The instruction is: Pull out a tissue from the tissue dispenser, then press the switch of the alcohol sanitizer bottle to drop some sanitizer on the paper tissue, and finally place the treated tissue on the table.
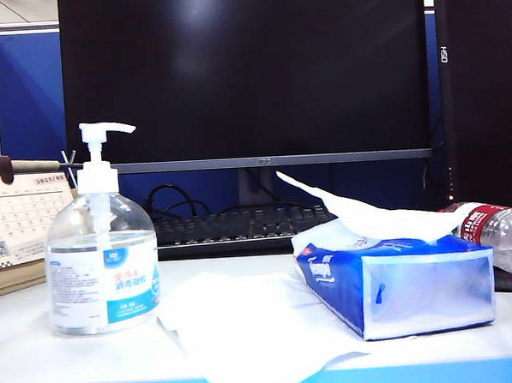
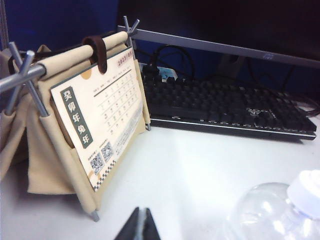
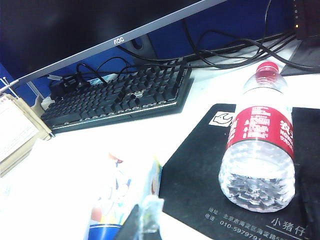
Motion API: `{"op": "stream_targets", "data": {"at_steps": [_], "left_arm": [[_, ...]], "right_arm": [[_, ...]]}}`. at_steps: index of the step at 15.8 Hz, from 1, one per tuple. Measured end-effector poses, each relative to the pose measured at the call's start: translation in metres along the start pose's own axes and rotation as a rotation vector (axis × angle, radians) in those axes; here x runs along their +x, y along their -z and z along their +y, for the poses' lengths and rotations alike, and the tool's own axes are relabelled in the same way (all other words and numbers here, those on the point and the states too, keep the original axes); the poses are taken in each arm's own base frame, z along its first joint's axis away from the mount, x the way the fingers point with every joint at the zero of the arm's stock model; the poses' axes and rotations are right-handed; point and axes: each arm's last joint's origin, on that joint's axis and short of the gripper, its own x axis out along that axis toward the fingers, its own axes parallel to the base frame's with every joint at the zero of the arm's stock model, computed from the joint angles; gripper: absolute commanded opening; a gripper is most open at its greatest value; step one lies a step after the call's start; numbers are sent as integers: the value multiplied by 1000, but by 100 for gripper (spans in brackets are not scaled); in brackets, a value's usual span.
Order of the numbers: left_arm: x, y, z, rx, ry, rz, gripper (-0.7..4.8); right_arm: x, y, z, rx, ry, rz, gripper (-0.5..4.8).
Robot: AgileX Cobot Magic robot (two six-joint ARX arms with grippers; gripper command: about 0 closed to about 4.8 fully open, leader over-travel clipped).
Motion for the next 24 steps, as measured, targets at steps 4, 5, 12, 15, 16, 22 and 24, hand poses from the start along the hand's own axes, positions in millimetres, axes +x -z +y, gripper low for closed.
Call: {"op": "stream_targets", "data": {"at_steps": [4,5,12,15,16,22,24], "left_arm": [[0,0,-1,-13,27,5,-4],[0,0,-1,-25,26,7,-4],[-2,-1,-11,-151,353,62,-1],[-3,-11,-14,-235,425,3,-1],[-4,-13,-14,-237,432,-17,-1],[-4,-12,-14,-226,433,-13,134],[-4,-12,-14,-219,433,-14,165]], "right_arm": [[0,0,0,40,-4,2,0],[0,0,0,41,-15,6,0],[-1,-3,9,247,-251,74,212],[-1,-6,15,419,-329,105,212],[-1,-5,17,487,-352,136,212],[-2,6,36,737,-506,398,213],[-2,13,41,763,-488,459,300]]}}
